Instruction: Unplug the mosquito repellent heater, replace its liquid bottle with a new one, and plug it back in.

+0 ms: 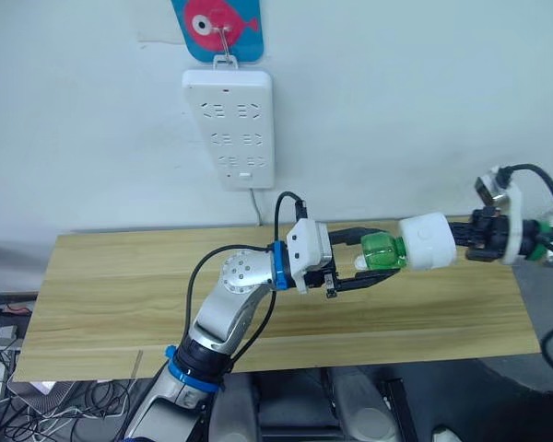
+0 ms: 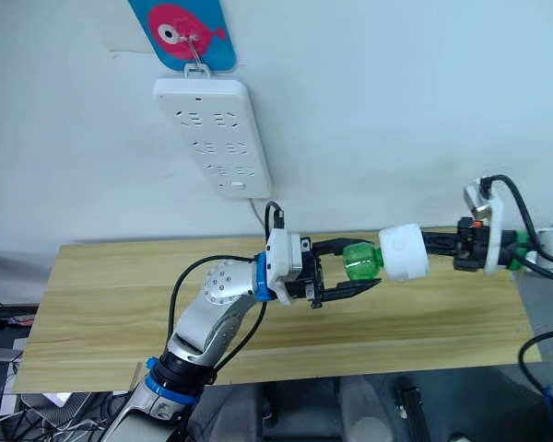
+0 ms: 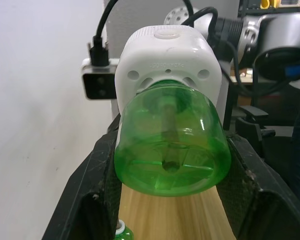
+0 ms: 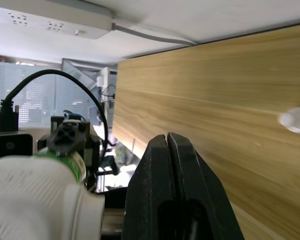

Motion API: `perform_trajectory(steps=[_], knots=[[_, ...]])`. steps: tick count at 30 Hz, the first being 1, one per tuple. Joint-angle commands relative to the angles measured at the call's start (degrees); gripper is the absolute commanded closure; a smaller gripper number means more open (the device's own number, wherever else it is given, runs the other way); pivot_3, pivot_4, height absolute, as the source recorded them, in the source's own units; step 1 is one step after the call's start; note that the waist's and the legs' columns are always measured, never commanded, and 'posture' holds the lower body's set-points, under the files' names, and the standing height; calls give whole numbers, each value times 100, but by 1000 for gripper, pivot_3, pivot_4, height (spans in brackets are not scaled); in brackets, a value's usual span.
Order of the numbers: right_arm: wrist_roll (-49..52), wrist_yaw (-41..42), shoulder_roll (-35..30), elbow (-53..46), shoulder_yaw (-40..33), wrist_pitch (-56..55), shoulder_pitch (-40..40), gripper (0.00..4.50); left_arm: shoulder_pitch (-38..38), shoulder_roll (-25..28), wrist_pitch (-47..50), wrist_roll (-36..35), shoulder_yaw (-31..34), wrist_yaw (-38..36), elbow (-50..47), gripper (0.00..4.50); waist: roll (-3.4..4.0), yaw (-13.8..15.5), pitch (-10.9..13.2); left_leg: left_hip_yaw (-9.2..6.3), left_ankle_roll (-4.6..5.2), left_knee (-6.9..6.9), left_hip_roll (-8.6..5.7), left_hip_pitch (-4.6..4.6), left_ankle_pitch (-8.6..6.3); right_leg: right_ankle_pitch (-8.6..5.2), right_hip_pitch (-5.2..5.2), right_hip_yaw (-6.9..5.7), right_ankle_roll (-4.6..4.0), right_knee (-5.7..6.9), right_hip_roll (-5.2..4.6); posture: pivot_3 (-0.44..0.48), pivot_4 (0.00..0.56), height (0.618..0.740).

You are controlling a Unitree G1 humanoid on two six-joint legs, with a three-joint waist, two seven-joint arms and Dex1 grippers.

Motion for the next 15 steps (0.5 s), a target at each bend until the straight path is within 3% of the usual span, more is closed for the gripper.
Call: perform_trajectory(steps=[1, 6, 9, 15], knots=[[923, -71, -239, -602, -312, 346, 324, 4452, -42, -32, -10, -157, 54, 35, -263, 2260, 0, 24, 0, -4, 0, 1, 0, -7, 0, 0, 0, -1, 0, -3, 0, -257, 347, 740], [2387, -298, -991, -1467, -138, -53, 1234, 4452, -26, -63, 92, -138, 123, 162, -186, 2260, 0, 73, 0, -2, 33, 50, 2, -52, -19, -9, -2, -2, 15, -4, 0, -261, 346, 740], [2520, -3, -1208, -1847, -169, -352, 1452, 4452, -14, -78, 90, -114, 120, 173, -165, 2260, -1, 82, 0, -4, 33, 54, -2, -48, -19, -10, 1, 0, 17, 1, -1, -264, 345, 740], [2520, 615, -1528, -2062, 94, -688, 910, 4452, -1, -51, 8, -40, 107, 161, -95, 2260, 0, 56, 0, -5, 32, 56, 0, -39, -18, -10, 0, 2, 18, 9, 2, -270, 342, 740]])
